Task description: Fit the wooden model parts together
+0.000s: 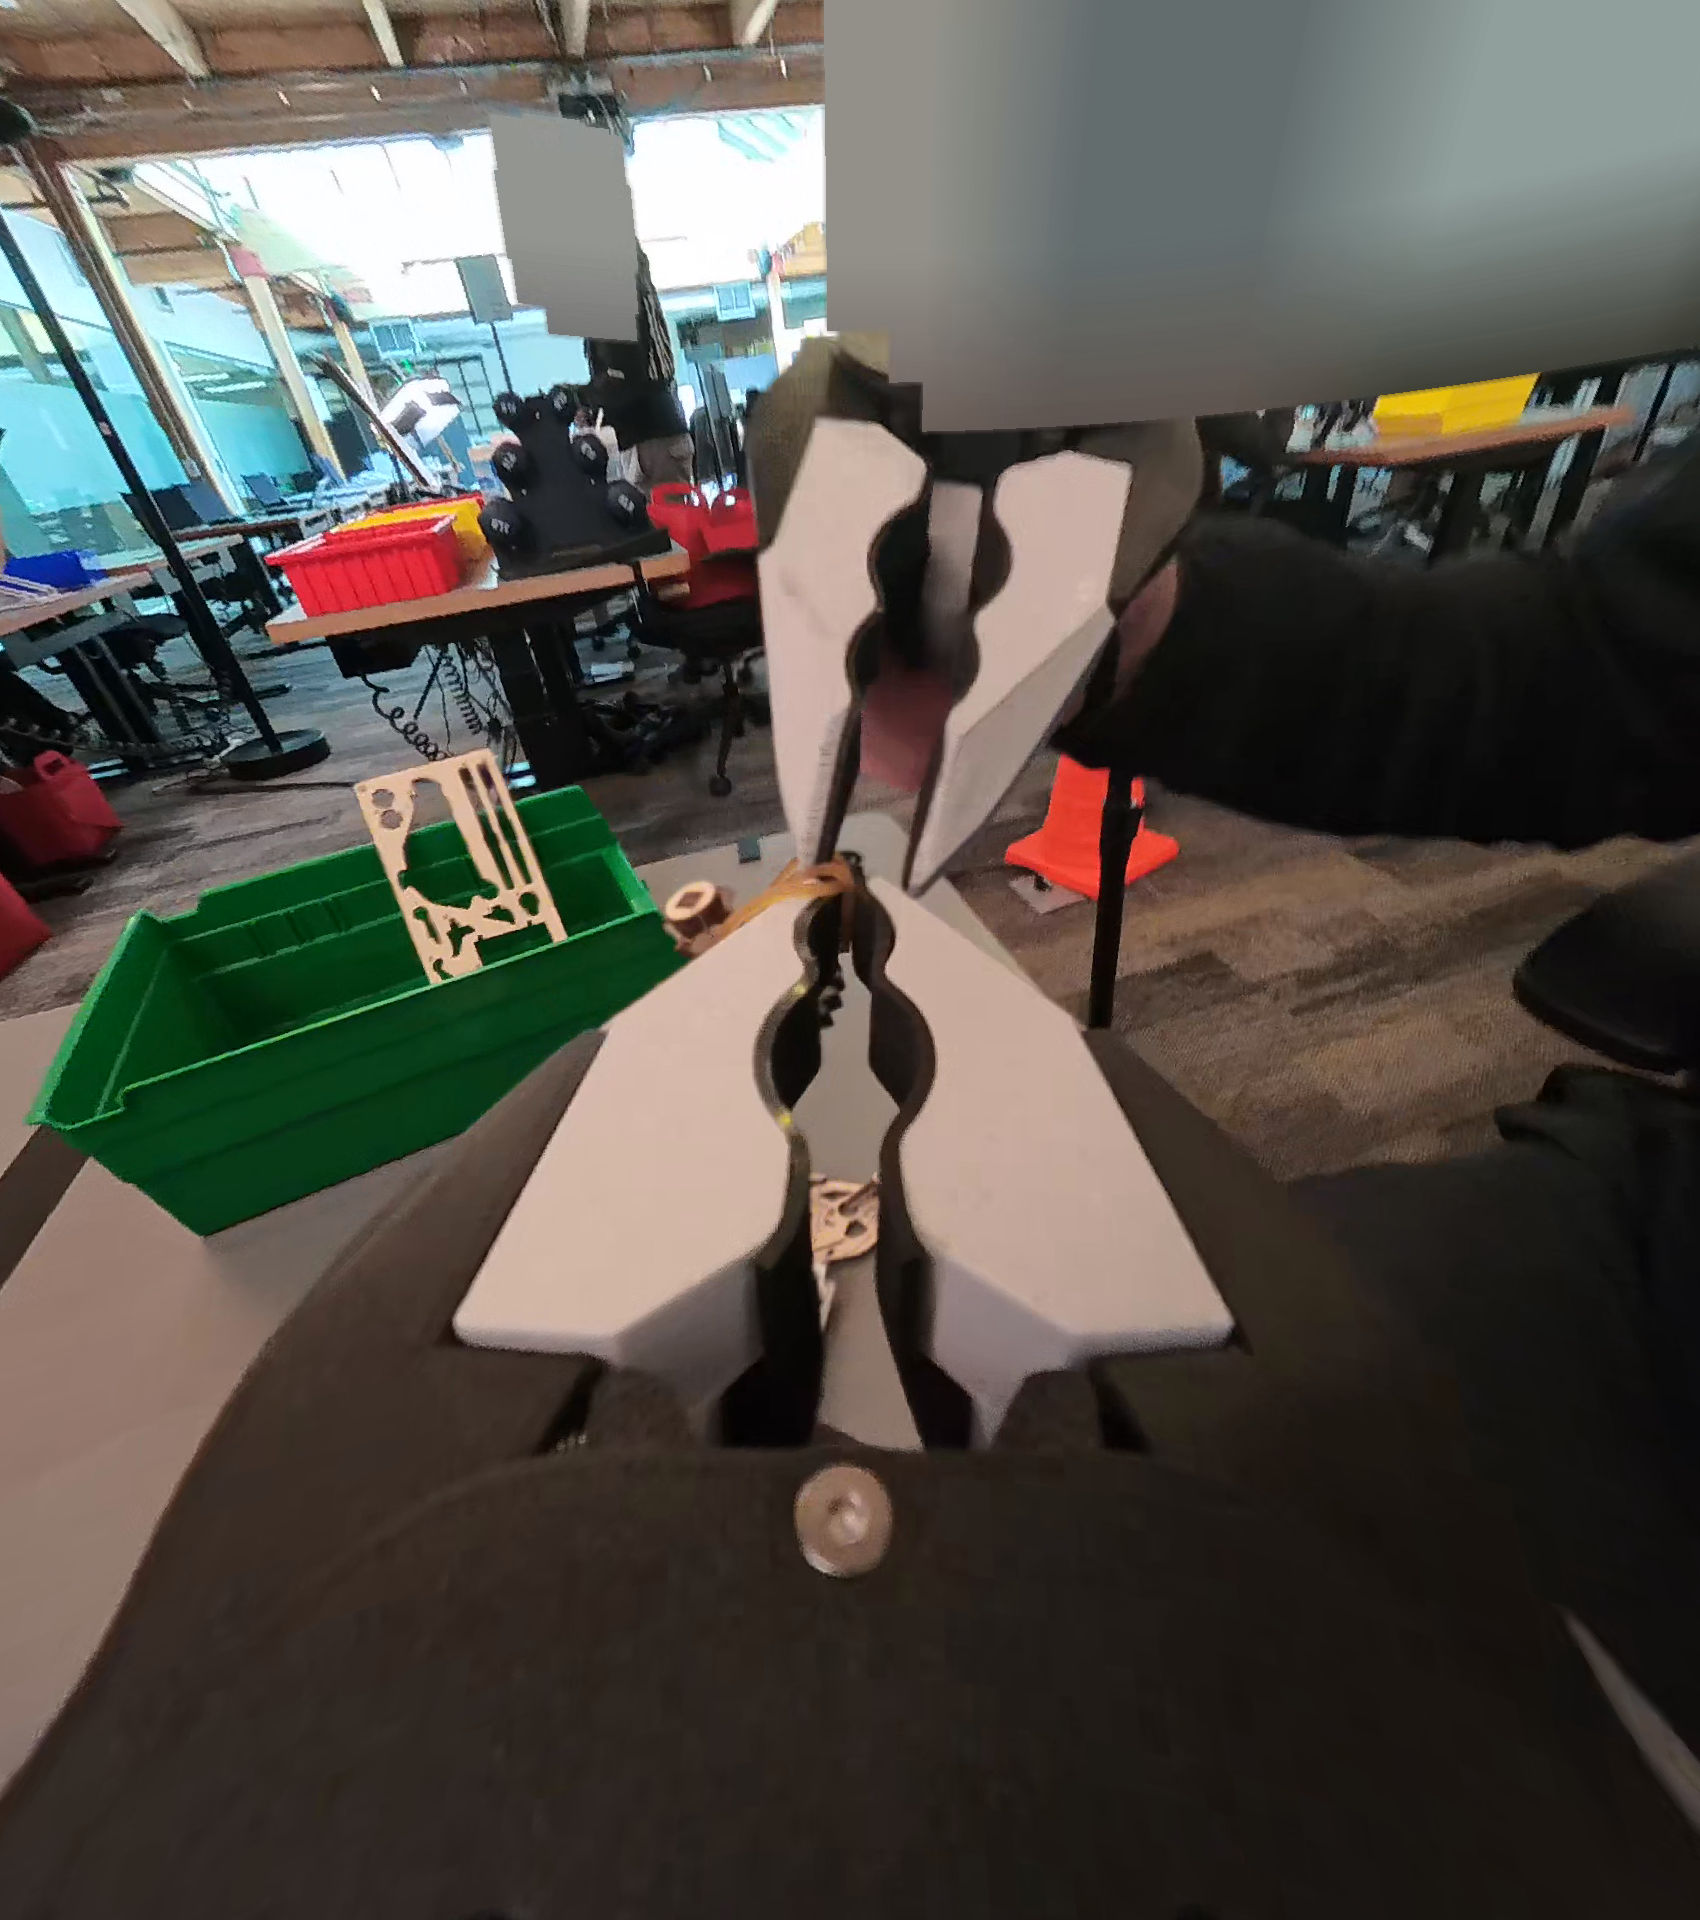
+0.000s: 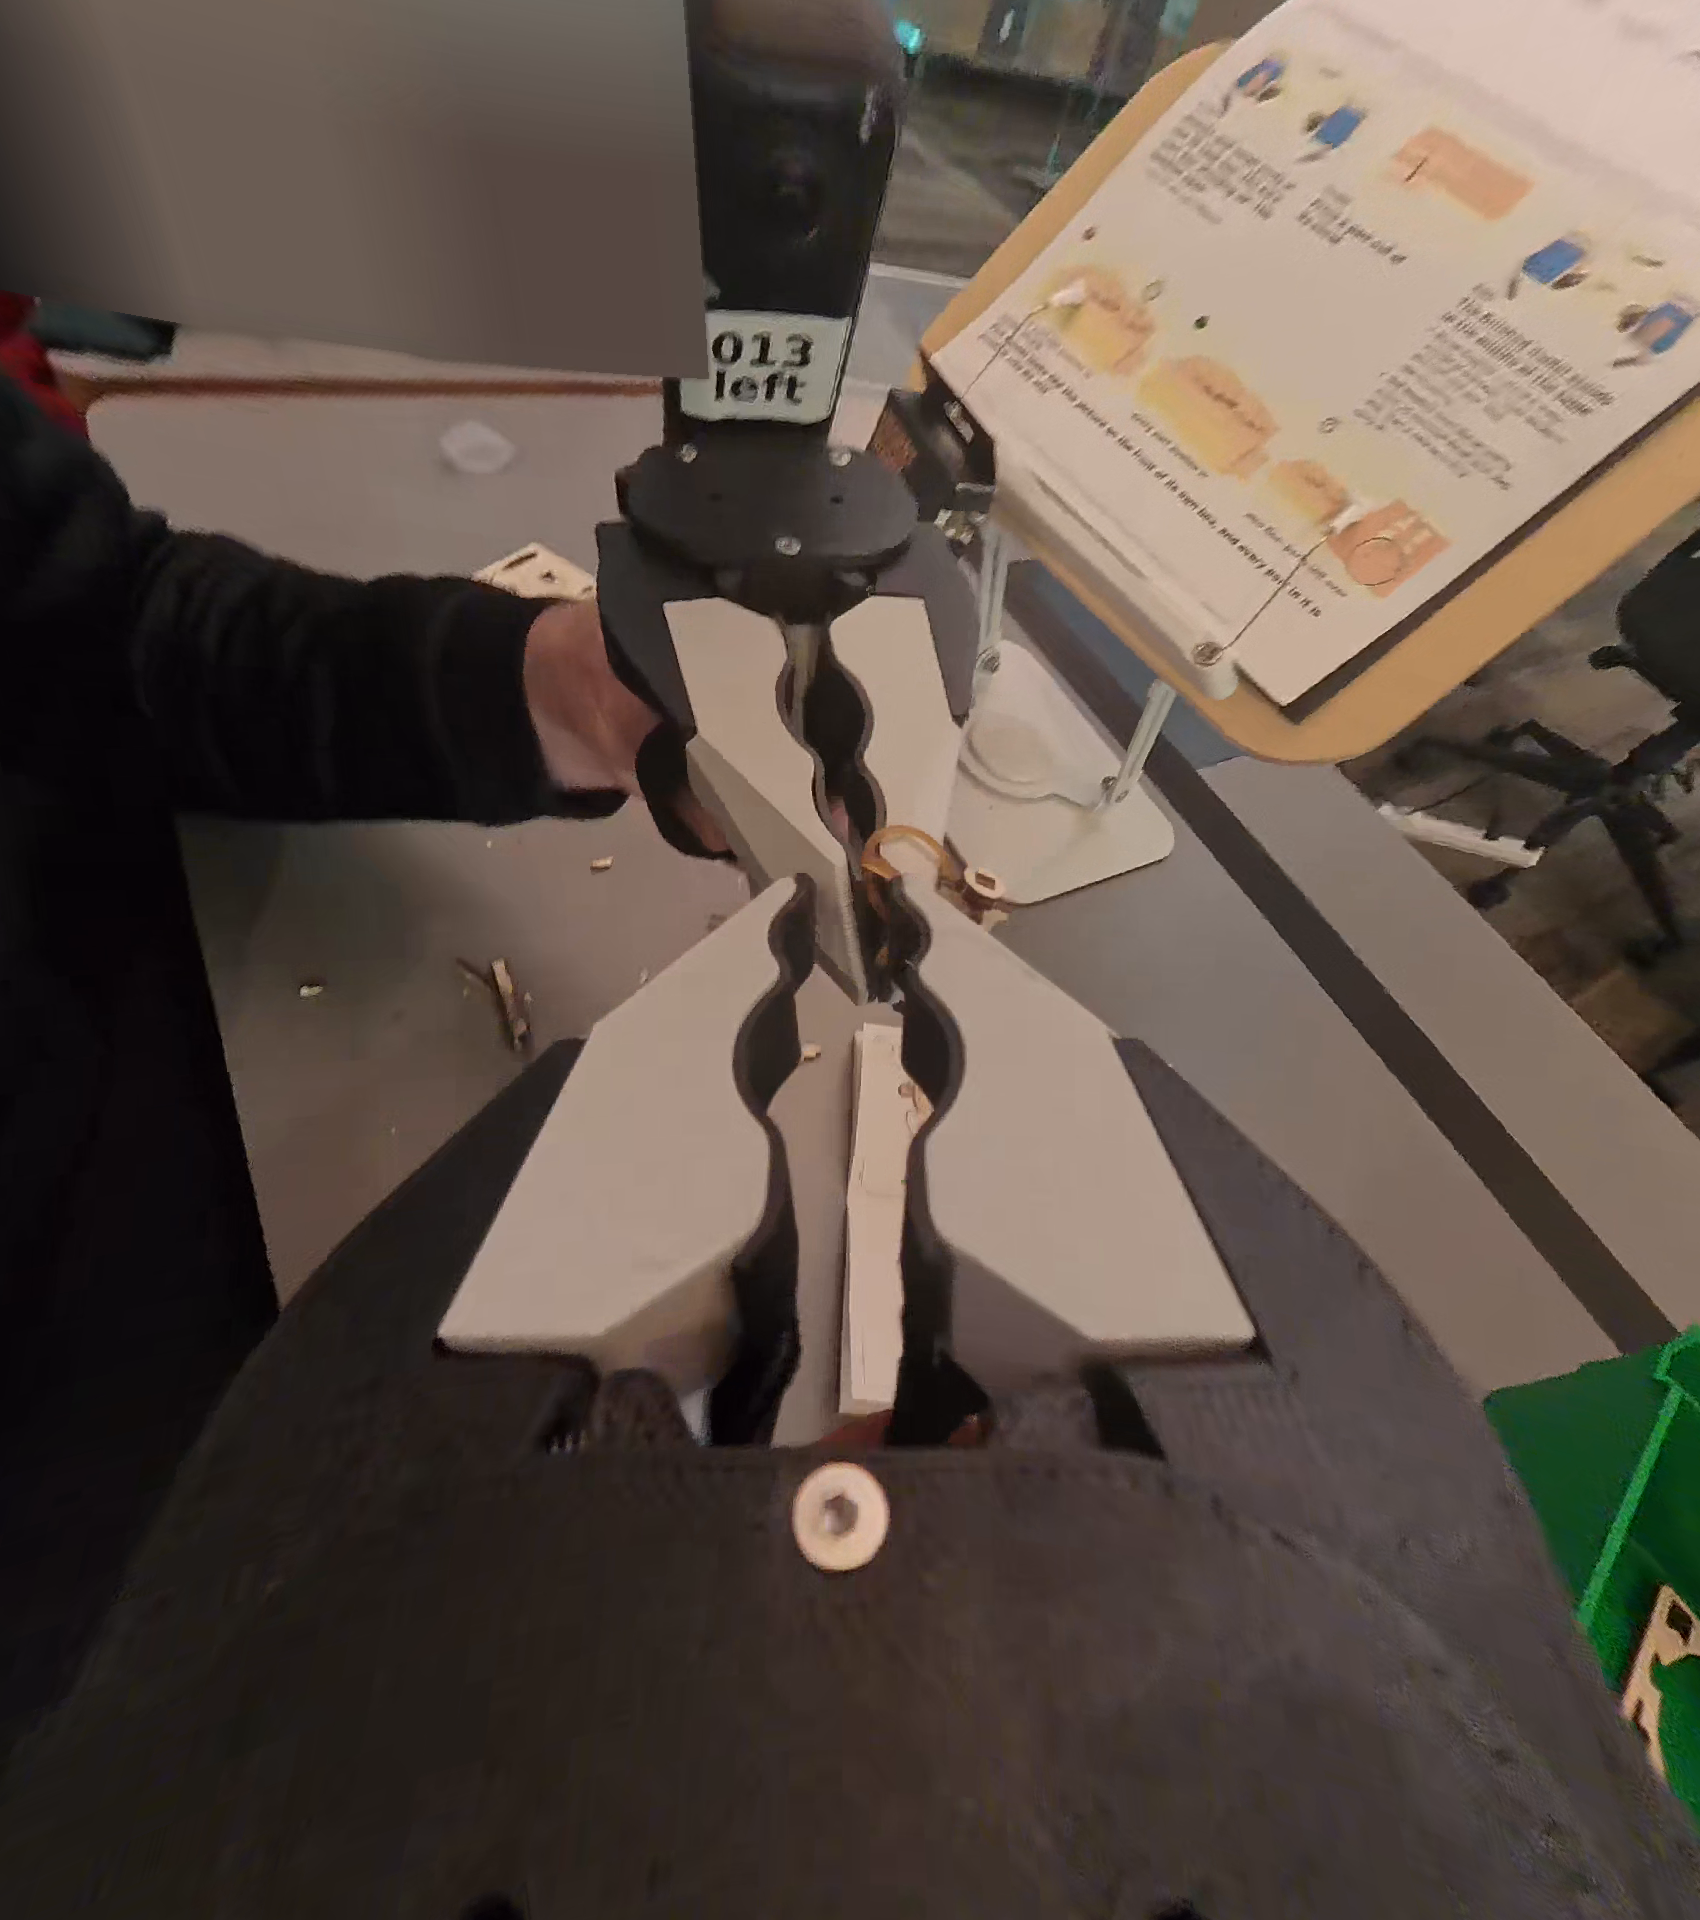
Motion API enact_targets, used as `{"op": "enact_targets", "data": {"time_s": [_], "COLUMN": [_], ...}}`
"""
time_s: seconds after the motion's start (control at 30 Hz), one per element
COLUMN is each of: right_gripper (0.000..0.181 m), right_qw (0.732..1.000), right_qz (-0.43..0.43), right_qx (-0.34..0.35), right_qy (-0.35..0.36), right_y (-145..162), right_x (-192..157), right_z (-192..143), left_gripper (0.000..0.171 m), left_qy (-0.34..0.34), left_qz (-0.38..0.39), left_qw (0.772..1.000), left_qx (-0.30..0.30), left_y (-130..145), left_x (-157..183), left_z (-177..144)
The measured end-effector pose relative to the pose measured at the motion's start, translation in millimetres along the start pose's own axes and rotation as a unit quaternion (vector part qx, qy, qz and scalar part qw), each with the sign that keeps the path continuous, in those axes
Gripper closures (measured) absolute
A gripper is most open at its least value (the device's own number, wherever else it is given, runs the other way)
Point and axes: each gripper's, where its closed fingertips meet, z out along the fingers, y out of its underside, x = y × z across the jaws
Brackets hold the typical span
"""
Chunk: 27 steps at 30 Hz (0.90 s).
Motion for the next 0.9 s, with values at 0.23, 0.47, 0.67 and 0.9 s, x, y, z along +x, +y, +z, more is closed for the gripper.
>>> {"op": "enact_targets", "data": {"time_s": [0.23, 0.47, 0.67, 0.9], "right_gripper": [0.177, 0.181, 0.181, 0.181], "right_qw": [0.997, 0.992, 0.989, 0.99], "right_qz": [-0.012, -0.058, -0.049, -0.017], "right_qx": [-0.021, -0.005, 0.01, 0.04], "right_qy": [-0.071, -0.111, -0.142, -0.133], "right_y": [7, 6, 8, 11], "right_x": [-14, -30, -40, -41], "right_z": [-4, -9, -16, -19], "left_gripper": [0.171, 0.171, 0.171, 0.171], "left_qy": [0.022, 0.103, 0.138, 0.138], "left_qz": [0.051, 0.006, -0.007, -0.002], "left_qw": [0.997, 0.994, 0.99, 0.99], "left_qx": [-0.05, -0.019, -0.006, -0.009], "left_y": [8, 4, 3, 5], "left_x": [16, 37, 49, 51], "left_z": [1, 2, 5, 9]}}
